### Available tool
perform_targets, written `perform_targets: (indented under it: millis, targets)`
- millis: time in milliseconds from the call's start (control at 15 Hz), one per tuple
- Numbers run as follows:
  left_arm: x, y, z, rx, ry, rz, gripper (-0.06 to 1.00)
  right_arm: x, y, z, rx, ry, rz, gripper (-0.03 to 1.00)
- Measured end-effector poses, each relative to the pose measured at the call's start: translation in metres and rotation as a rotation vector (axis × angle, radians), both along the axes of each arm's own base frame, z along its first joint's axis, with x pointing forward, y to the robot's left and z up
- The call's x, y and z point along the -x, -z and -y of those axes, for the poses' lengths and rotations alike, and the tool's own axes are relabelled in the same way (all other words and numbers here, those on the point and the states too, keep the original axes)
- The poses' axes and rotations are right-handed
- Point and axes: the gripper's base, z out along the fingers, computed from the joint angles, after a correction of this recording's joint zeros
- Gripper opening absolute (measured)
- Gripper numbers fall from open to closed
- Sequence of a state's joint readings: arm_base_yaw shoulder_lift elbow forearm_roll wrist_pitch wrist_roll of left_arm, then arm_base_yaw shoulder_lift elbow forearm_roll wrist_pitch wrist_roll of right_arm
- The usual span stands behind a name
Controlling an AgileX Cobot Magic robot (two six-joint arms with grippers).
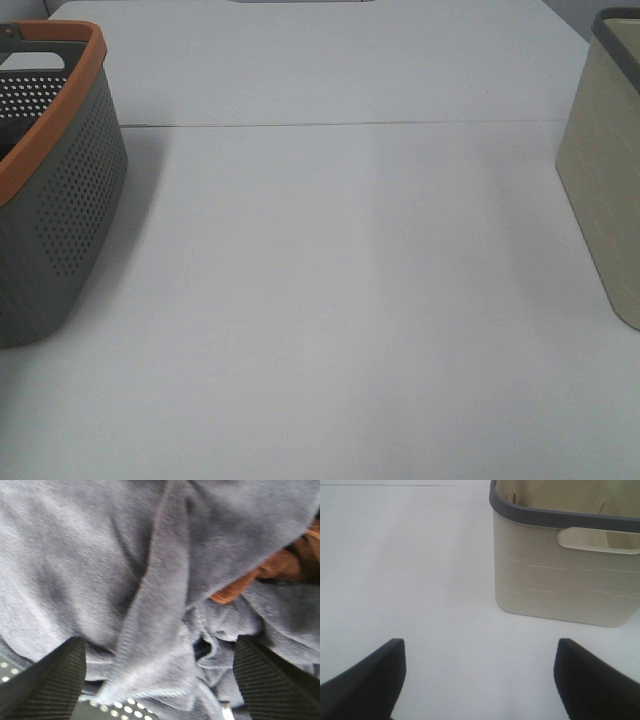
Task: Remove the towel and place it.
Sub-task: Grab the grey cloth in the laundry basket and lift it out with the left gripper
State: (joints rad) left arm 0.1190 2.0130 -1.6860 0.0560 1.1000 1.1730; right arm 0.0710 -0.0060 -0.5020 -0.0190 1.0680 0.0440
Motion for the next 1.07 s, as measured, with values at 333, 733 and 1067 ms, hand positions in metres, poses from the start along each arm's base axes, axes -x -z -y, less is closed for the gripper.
perform_targets:
  millis: [333,733,1067]
  targets:
    - [-0.009,0.021,0.000,0.020,-0.004,-0.077,0.73,0.000,0.000,0.000,0.000,0.000,0.000,0.73]
    - [-0.007,0.021,0.000,0.042,-0.113,-0.096,0.43,0.000,0.000,0.000,0.000,0.000,0.000,0.73]
    - [-0.006,0.021,0.000,0.047,-0.145,-0.103,0.09,0.000,0.000,0.000,0.000,0.000,0.000,0.73]
